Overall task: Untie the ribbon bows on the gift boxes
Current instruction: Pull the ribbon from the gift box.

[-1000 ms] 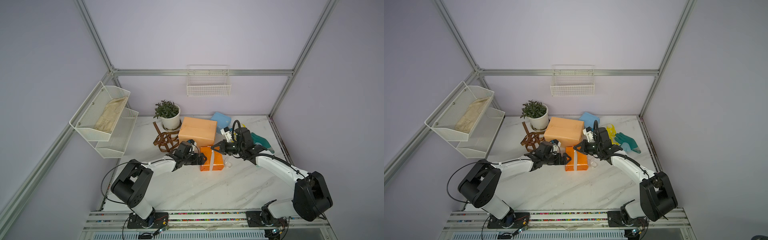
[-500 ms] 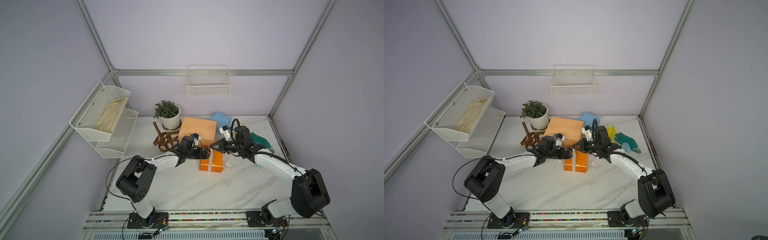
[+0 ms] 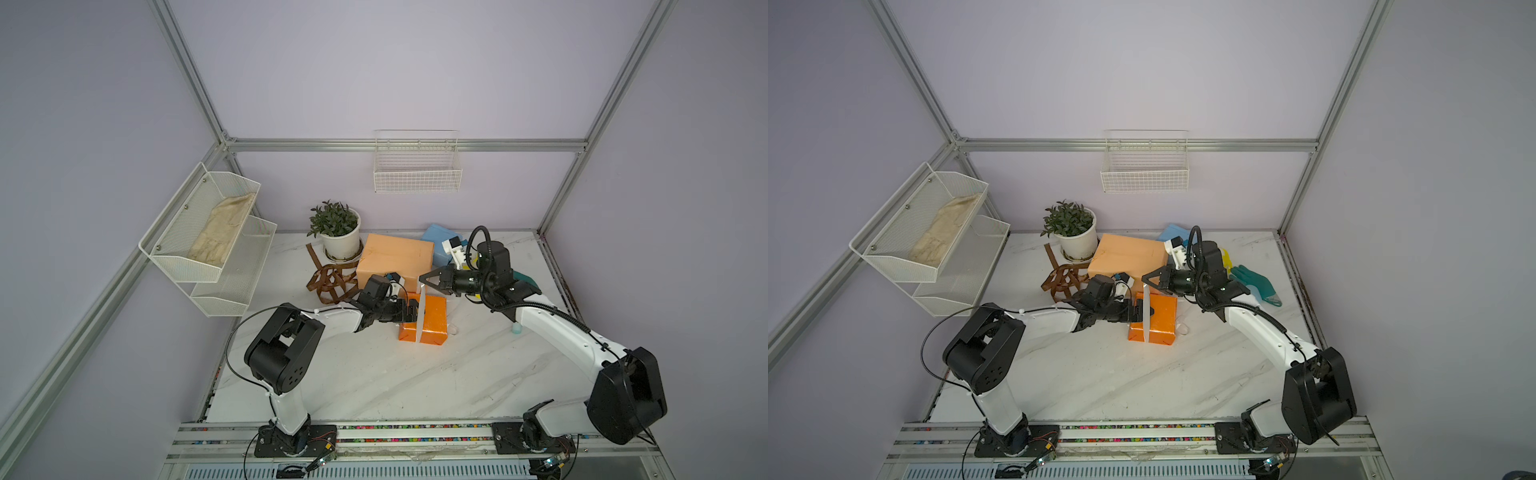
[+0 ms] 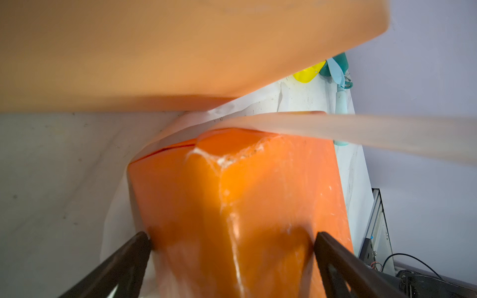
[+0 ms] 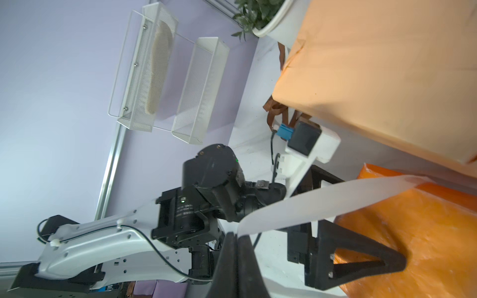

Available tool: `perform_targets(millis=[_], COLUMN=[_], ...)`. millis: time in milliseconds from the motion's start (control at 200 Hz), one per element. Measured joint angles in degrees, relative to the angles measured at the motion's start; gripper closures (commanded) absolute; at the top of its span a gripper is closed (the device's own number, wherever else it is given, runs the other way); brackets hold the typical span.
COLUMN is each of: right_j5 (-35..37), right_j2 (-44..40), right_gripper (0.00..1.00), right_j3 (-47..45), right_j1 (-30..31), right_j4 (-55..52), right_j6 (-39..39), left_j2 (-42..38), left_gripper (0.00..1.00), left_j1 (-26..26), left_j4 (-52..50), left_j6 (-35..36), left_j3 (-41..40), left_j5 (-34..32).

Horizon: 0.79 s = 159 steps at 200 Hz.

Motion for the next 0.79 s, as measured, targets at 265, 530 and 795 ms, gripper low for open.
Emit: perform_targets(millis=[265,530,795], right_j5=[-0.5,-0.6,-0.3], right_j2=[-4.1,-4.8,-4.6], right_gripper=[1.0,1.0,1.0], right_j3=[7.6,10.5,6.7], right_j1=[-2.1,-3.8,-4.3], right_j4=[0.3,0.1,-0.6], right_j6=[0.7,0.7,0.0], left_j2=[-2.8,-7.0,-8.9], left_gripper=[0.0,0.0,0.0], left_j1=[0.0,0.1,0.9], left_j4=[-3.3,-5.6,-7.9], left_j6=[1.3,3.2,4.1], left_j3=[-0.1,-2.2,-6.4], left_j5=[-0.5,-2.8,-4.9])
